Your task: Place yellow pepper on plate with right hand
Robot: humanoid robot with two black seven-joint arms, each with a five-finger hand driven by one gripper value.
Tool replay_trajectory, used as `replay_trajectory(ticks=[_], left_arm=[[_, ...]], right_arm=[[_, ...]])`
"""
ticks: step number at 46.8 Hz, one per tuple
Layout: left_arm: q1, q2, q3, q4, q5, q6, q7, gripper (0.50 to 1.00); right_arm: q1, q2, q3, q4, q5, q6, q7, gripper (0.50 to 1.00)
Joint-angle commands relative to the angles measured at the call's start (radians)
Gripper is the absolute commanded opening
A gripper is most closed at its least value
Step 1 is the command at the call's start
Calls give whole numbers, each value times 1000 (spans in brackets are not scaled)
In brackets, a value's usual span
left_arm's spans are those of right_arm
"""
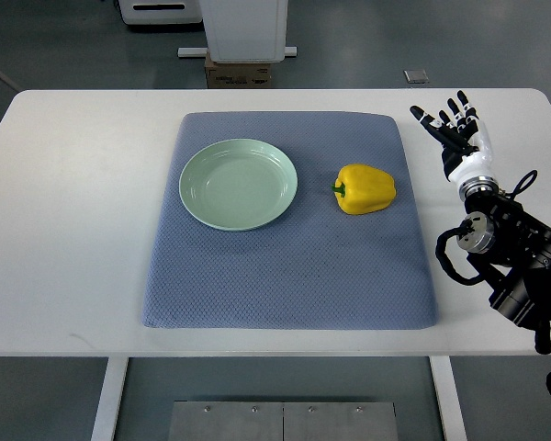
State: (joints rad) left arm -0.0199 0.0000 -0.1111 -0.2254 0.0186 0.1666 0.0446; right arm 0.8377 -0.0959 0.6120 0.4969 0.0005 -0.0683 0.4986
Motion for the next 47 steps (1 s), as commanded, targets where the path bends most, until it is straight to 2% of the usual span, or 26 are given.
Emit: replay_trajectory(ticks=[1,47], left_arm=[[0,0,1,0,1,1,-2,1000],[-2,0,1,-2,1,-1,-2,1000]], right_arm=[[0,-1,0,0,1,1,0,1000],[1,-4,-3,0,1,-1,0,1000]])
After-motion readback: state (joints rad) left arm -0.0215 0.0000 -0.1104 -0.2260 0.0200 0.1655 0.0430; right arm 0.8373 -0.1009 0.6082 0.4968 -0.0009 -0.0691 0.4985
